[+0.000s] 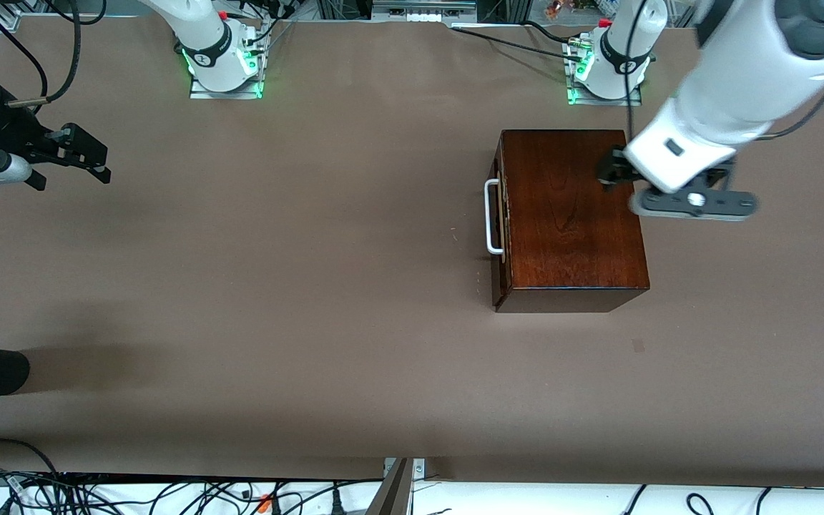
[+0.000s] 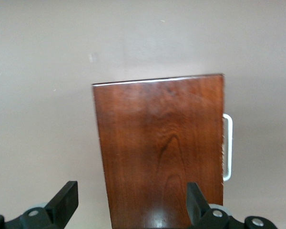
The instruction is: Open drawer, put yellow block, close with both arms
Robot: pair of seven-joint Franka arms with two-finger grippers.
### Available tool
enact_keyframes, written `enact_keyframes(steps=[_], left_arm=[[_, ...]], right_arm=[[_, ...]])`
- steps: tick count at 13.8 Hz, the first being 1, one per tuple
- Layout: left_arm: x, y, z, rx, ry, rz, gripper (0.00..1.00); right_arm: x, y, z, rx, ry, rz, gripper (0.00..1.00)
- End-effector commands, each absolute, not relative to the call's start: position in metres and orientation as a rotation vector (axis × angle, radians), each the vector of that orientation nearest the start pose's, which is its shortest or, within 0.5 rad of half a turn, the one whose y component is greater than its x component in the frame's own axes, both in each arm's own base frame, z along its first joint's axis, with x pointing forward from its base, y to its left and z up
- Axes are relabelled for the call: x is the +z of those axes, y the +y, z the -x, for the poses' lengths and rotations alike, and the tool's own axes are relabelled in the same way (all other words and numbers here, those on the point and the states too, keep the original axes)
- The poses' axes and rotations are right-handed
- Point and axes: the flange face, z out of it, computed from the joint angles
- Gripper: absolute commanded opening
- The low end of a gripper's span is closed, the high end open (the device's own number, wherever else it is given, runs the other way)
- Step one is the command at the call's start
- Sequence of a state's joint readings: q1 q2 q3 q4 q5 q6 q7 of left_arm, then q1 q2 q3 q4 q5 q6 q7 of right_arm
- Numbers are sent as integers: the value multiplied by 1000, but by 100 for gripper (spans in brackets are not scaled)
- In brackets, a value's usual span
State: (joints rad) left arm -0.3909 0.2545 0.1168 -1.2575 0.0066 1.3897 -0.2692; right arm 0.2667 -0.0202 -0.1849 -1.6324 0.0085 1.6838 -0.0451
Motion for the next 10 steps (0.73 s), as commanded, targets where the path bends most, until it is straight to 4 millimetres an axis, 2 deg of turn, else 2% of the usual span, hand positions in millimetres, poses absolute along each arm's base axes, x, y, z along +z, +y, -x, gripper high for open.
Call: enact_keyframes(steps=[1,3,8,10], left_arm=[[616,-154,-581,176,-72,3105,100],[619,-141,-582,168,-99,3104,100],[620,-129,-581,195,-40,3093,100],[621,-100,-587,194,-27,3116,100]], right_arm=[[620,46,-559,-126,-187,3114,100],[620,46,-559,-126,-187,3114,100],[620,49,-558,-123,-194,3113,100],[621,49,-558,-126,-194,3113,100]])
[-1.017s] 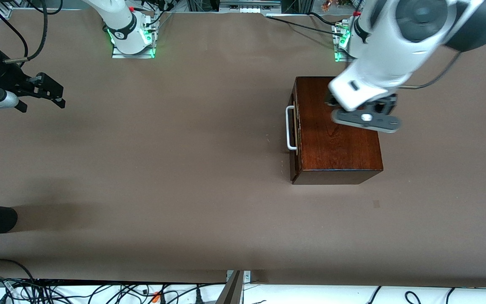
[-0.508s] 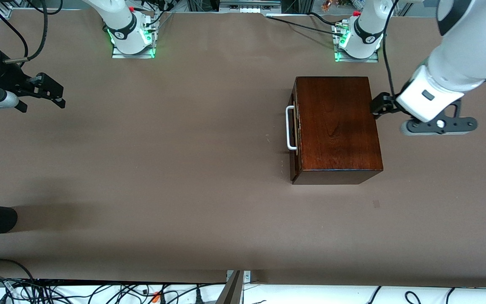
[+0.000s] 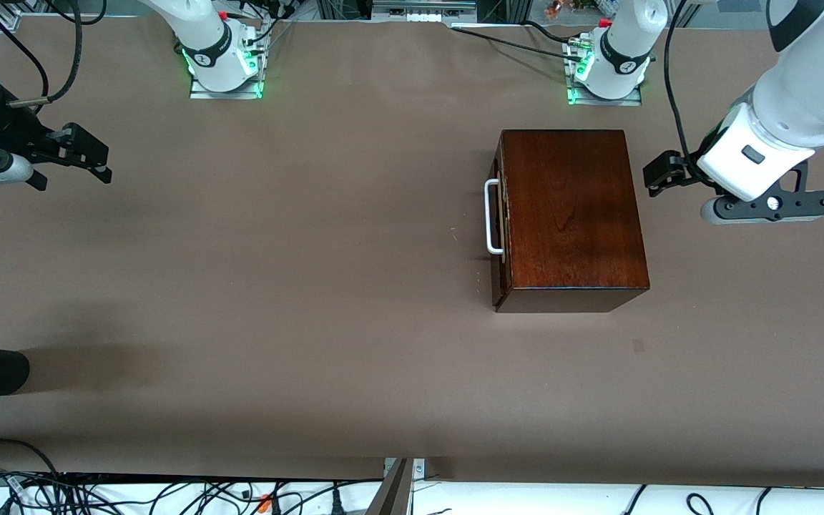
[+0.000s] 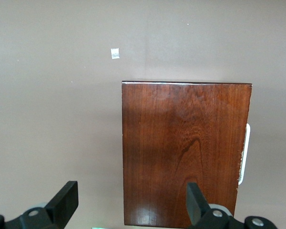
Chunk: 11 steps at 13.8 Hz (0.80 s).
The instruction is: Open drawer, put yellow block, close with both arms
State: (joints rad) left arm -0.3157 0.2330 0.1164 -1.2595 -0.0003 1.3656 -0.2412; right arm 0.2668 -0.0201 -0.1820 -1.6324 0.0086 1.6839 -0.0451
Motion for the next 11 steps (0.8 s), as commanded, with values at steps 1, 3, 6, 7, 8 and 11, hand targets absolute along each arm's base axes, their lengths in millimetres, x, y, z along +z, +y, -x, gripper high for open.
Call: enact_keyframes(steps=[1,3,6,7,8,11], left_arm=[[623,-91,-588,189,33,3123,100],[628,-76,-587,181,89,3129,100],[623,-68,-584,220,72,3120,100],[625,-58,-584,207,56,3127,100],[625,-54,-587,177,82,3133,100],[624,-48,-591,122,180,3136,100]], right_arm=[[621,49,-558,-126,-194,3113,100],[620,49,-558,-121,-194,3113,100],[620,50,-558,-123,-197,3113,100],[620,49,-558,-123,-194,3113,100],[620,49,-558,-123,-194,3113,100],[620,49,-558,-123,-194,3113,100]])
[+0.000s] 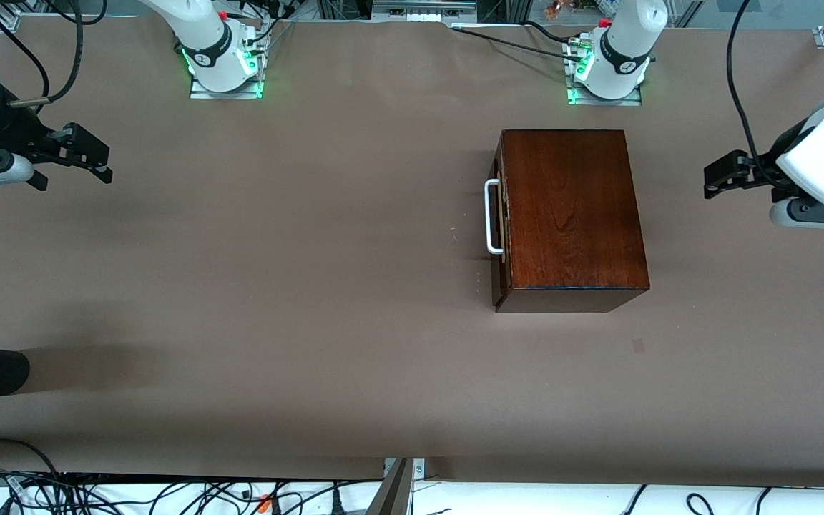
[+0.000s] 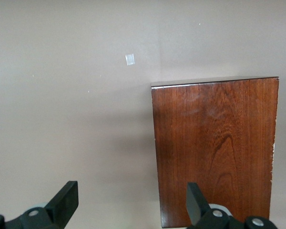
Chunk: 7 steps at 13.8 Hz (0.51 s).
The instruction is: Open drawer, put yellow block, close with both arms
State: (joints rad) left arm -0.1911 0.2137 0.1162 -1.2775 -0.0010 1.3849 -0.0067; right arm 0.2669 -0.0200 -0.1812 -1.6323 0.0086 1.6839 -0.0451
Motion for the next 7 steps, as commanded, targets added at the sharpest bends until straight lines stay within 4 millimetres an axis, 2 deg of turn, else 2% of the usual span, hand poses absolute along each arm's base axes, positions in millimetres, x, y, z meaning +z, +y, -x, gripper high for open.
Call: enact_keyframes(steps=[1,4,7], left_arm=[[624,-47,-590,107,180,3138,100],[620,-45,-586,45,177,3147,100],[626,-38,-583,19,144,3190,100]], right_arm=[[619,49,-558,-121,-194,3113,100],[620,49,-558,-123,-194,3113,100],[621,49,-558,-126,-194,3113,100]])
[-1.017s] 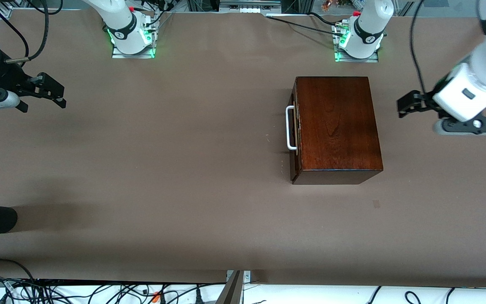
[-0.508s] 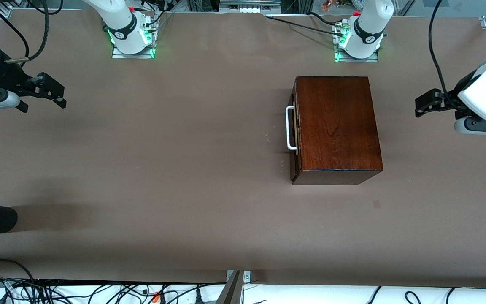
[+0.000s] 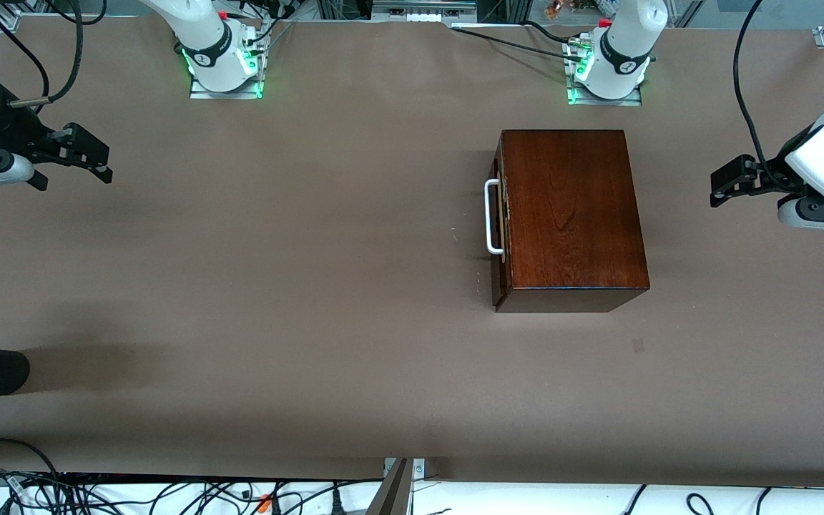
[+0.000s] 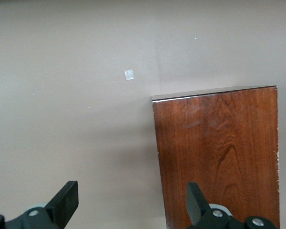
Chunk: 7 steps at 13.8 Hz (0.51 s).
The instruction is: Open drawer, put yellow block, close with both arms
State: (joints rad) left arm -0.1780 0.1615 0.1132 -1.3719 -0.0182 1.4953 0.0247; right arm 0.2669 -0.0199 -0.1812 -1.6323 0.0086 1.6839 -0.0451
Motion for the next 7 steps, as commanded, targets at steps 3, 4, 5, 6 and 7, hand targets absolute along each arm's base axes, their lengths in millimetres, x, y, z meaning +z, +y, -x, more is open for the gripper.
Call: enact_keyframes(steps=[3,4,5,6,7], left_arm=[[626,-40,-580,11,160,3192,100],[625,-40,-580,13,157,3190,100],[625,-41,-579,13,159,3190,100],[625,-40,-579,16,157,3190,100],[627,-38,-579,11,150,3191,100]], right_arm=[[619,49,-558,-121,-194,3113,100],[619,49,-558,-121,-194,3112,100],[619,49,-558,-123,-194,3113,100],[619,49,-558,-123,-194,3113,100],[619,49,-558,-123,-194,3113,100]])
